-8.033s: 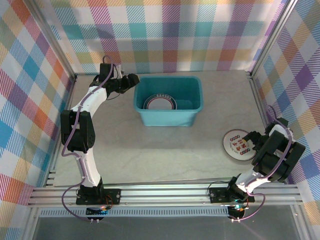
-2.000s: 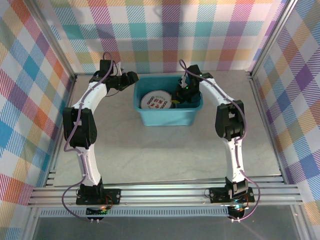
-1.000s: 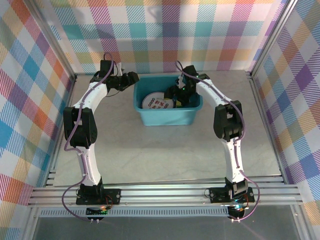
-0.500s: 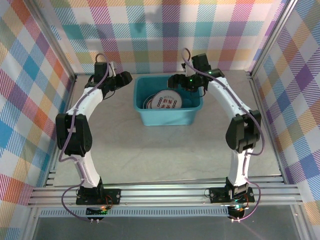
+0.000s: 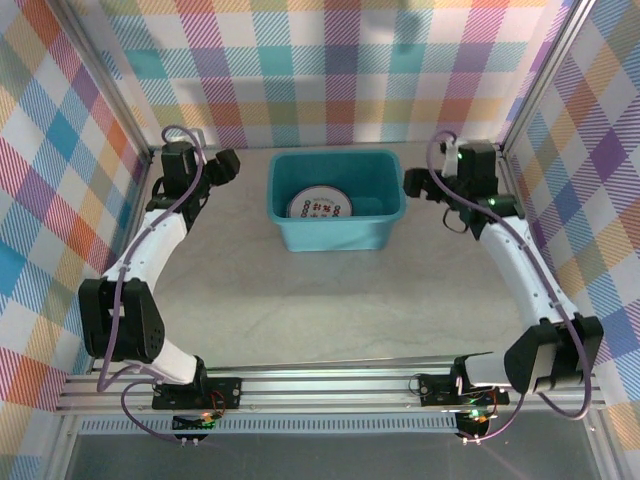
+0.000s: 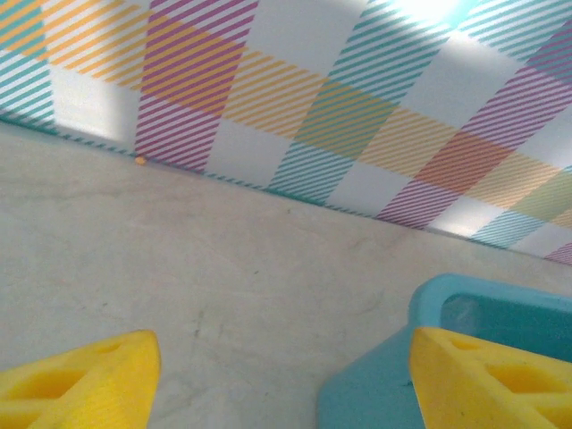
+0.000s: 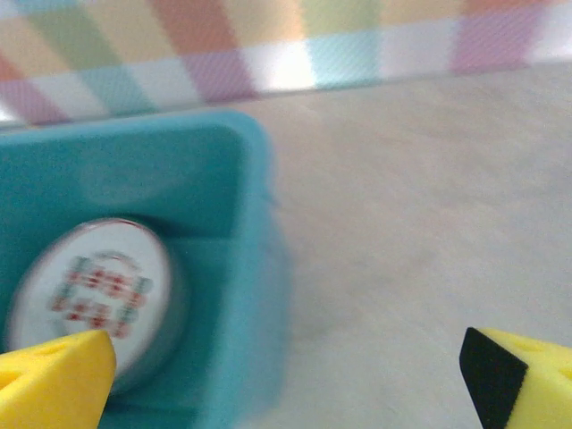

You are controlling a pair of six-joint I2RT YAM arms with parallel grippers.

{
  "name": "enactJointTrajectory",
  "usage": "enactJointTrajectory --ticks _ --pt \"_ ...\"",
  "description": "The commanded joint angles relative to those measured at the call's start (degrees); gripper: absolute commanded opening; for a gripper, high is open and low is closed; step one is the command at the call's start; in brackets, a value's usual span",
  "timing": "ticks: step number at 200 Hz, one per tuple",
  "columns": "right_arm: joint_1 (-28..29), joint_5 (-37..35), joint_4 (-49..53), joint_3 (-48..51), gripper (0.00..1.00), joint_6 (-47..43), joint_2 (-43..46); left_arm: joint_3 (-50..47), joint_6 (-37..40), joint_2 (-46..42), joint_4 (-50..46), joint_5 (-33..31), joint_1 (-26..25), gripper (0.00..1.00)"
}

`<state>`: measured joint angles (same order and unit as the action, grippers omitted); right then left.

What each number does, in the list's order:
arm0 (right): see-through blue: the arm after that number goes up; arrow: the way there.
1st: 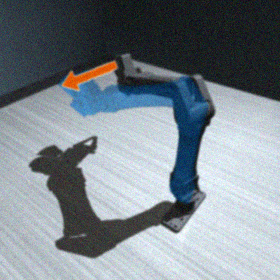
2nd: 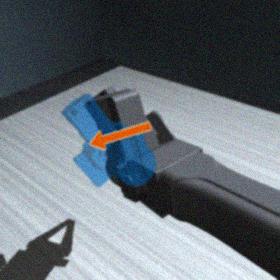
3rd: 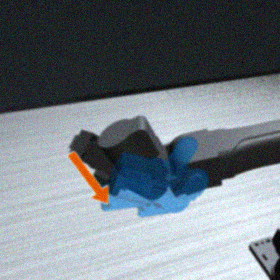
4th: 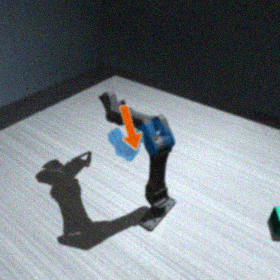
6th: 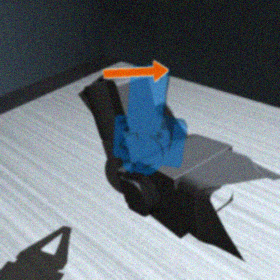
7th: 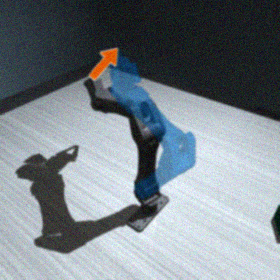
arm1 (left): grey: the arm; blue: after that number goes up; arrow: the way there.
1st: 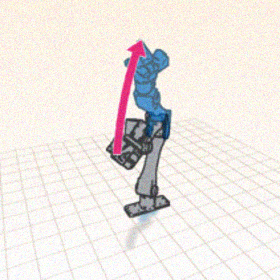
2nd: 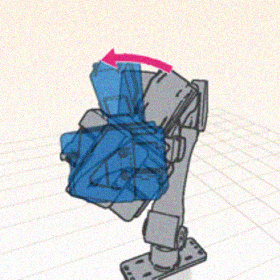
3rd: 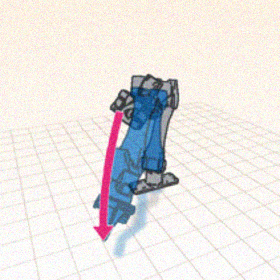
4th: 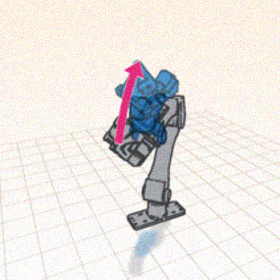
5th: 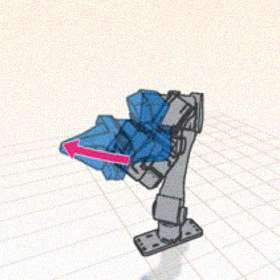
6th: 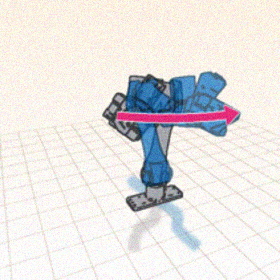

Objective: Place the plates into the plastic bin on the countertop

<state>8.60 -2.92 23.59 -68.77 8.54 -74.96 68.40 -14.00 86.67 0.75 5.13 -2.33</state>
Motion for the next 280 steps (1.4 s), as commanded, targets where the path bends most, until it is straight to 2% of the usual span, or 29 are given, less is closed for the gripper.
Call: enactJointTrajectory --ticks 1,21,39,68,75,88,102,113,127,141,153,162,175,187,198,209,238,241,246,248,280 --pt "-1.94 -11.88 -9.18 12.90 0.99 0.55 4.89 -6.59 4.64 -3.62 1.56 -5.53 0.48 0.75" --pt "-4.26 -17.64 -27.78 31.89 0.99 -2.36 8.76 -19.01 6.79 -7.29 7.27 -11.52 0.27 0.76" --pt "-6.37 -14.88 -36.31 39.89 0.99 -3.02 7.76 -29.55 9.12 -10.49 15.21 -16.09 -0.68 0.76" --pt "-7.55 -14.78 -44.05 40.86 0.99 -4.06 -1.56 -35.08 11.67 -9.85 17.04 -21.71 -2.83 0.77" --pt "-7.85 -13.73 -42.50 39.33 0.99 -3.72 -2.74 -36.40 12.54 -9.23 18.54 -22.18 -3.67 0.77" --pt "-8.05 -10.86 -51.72 41.35 0.99 -4.07 -3.96 -39.11 14.26 -7.82 23.69 -23.11 -5.15 0.77" --pt "-8.65 -7.39 -57.64 41.82 0.99 -2.47 -6.50 -41.17 15.22 -5.61 30.36 -22.93 -5.76 0.78" --pt "-8.57 -5.02 -61.37 41.66 0.99 -3.70 -9.63 -40.81 15.94 -4.49 31.44 -21.97 -6.11 0.77" --pt "-8.19 -1.44 -62.29 41.36 0.99 -5.81 -10.88 -41.82 18.41 -2.02 38.80 -20.04 -6.34 0.78" --pt "-8.36 0.57 -66.40 43.94 0.99 -6.25 -11.21 -41.34 18.53 1.52 41.08 -19.97 -6.29 0.78" --pt "-8.38 2.32 -75.45 46.91 0.99 -7.21 -13.46 -40.82 17.50 0.98 39.02 -19.26 -5.56 0.78" --pt "-8.38 3.14 -71.03 46.01 0.99 -7.43 -12.15 -42.64 17.47 1.46 43.21 -18.67 -5.11 0.78" --pt "-8.38 5.30 -70.71 45.28 0.99 -8.44 -12.70 -44.87 16.54 1.37 46.34 -16.72 -4.22 0.79" --pt "-8.41 5.57 -70.94 45.16 0.99 -8.54 -13.04 -46.83 17.50 4.69 54.12 -16.11 -4.13 0.80" --pt "-8.34 4.66 -70.57 45.04 0.99 -8.23 -12.91 -45.64 16.63 2.92 48.25 -15.91 -4.07 0.79" --pt "-8.36 4.66 -69.72 44.70 0.99 -8.16 -12.89 -46.09 16.98 3.96 51.43 -16.21 -4.05 0.79" --pt "-8.36 4.59 -69.89 44.78 0.99 -8.21 -12.92 -45.20 16.31 3.72 48.88 -15.43 -3.57 0.80" --pt "-8.42 4.60 -69.87 44.70 0.99 -8.11 -12.89 -45.24 16.29 3.83 49.16 -15.33 -3.52 0.83" --pt "-8.41 4.60 -69.74 44.69 0.99 -8.14 -12.85 -45.23 16.39 3.86 49.42 -15.34 -3.47 0.98" --pt "-8.40 4.59 -69.74 44.69 0.99 -8.11 -12.84 -45.21 16.38 3.86 49.25 -15.35 -3.47 1.00" --pt "-8.38 4.76 -69.39 44.43 0.99 -8.23 -13.10 -45.09 16.28 3.81 48.99 -14.92 -3.21 1.00"
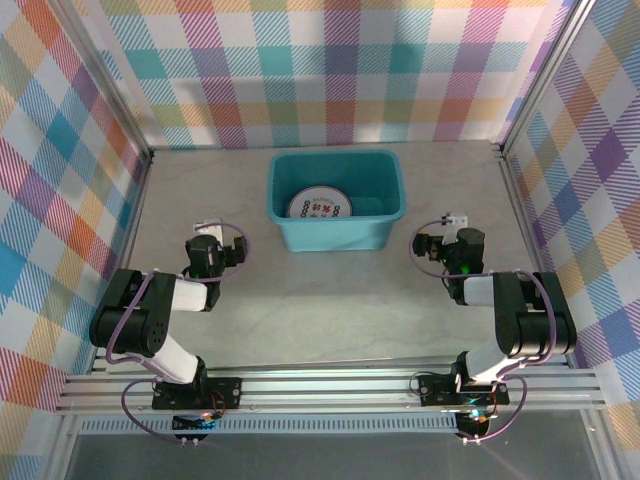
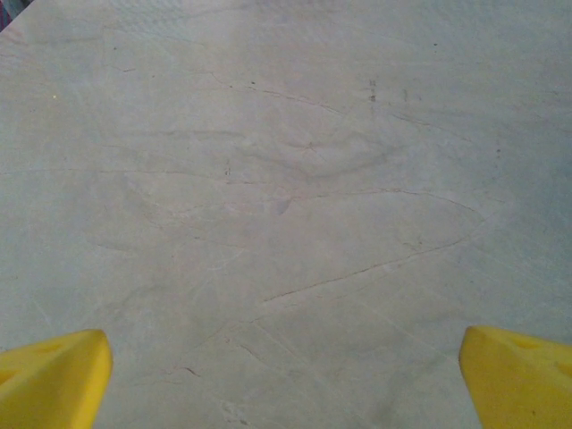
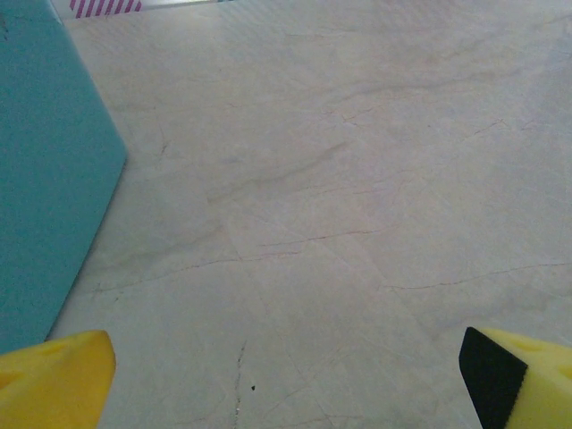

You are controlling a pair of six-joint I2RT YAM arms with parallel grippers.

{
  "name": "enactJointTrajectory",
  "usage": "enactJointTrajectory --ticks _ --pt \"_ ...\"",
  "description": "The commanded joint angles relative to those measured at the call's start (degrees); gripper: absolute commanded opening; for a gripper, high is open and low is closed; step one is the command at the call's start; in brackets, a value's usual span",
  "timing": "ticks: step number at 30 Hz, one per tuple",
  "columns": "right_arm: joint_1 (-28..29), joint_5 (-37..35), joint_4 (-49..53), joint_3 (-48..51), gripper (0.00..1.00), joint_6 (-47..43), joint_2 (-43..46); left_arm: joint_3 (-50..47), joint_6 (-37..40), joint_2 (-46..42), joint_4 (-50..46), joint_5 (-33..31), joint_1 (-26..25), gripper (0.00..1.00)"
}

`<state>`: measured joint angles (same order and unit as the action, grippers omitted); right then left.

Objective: Place the plates into the plastic bin on the countertop

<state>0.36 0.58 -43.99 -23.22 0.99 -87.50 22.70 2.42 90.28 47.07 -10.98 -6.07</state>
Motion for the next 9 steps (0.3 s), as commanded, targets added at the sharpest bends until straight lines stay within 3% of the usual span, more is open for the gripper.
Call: enactJointTrajectory --ticks 1,9 --pt "-0.12 1.27 -1.76 -1.12 0.99 -0.67 -0.56 0.60 -0.13 0.18 2.68 1.16 0.48 1.00" --pt "-0.10 1.27 -2.26 -0.84 0.99 -0.62 -0.38 0.53 -0.17 0.16 2.64 1.53 0.61 1.00"
